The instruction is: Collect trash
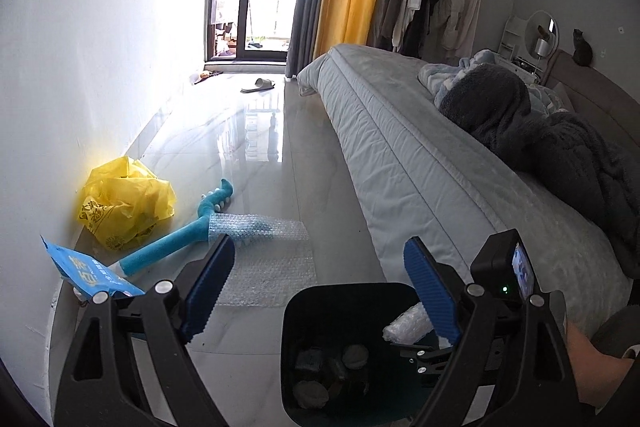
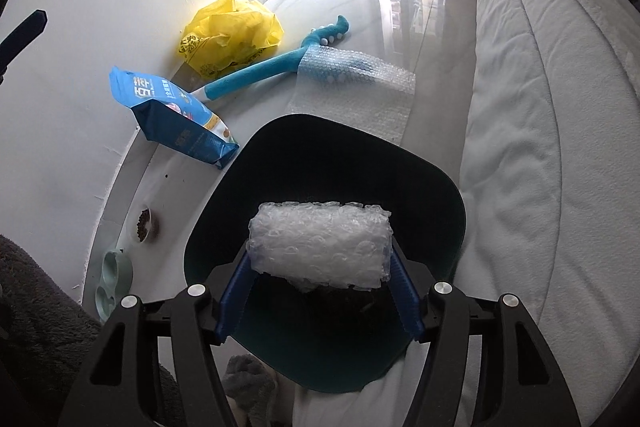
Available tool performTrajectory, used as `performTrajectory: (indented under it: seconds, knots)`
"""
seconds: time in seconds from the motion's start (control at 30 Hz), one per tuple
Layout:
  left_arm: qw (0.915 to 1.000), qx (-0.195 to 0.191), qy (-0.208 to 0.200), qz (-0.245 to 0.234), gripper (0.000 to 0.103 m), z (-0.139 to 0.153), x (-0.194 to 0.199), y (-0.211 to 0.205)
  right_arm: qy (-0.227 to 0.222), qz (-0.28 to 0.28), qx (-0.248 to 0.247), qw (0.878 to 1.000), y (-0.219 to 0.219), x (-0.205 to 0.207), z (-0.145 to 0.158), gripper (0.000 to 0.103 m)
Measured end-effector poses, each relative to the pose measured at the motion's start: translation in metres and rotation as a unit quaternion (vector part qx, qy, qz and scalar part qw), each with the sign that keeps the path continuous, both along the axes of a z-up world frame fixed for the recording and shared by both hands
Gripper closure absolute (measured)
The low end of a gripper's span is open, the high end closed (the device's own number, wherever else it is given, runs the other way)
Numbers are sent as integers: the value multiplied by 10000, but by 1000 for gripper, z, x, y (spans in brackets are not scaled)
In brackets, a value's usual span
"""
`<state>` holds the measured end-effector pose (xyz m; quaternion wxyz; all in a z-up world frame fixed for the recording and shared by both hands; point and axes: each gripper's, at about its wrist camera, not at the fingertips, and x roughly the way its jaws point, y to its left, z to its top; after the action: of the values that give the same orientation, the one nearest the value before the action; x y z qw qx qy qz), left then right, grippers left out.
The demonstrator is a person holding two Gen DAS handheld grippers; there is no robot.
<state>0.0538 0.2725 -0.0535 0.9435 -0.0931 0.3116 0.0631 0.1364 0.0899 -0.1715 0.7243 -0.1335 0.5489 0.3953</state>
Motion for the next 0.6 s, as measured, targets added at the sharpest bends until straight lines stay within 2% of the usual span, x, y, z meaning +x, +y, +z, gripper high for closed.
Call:
performTrajectory:
  seconds: [0.1,0.23,0.43,0.6]
  knots:
    - [10000,2,-88,6,15,4,-1,-2,27,-11,19,10000,-2,-2,0,32]
    - [9997,74,-238,-31,13,14,-2,-11,18,-33,84,10000,-8,-6,6,32]
    - [9985,273,-465,-63,7,33,-7,-33,-416,-44,497,9979,-30,-19,48,32]
    - [9976,124,-678,89,5,51,-11,-42,-995,-294,834,9911,-69,-26,91,27]
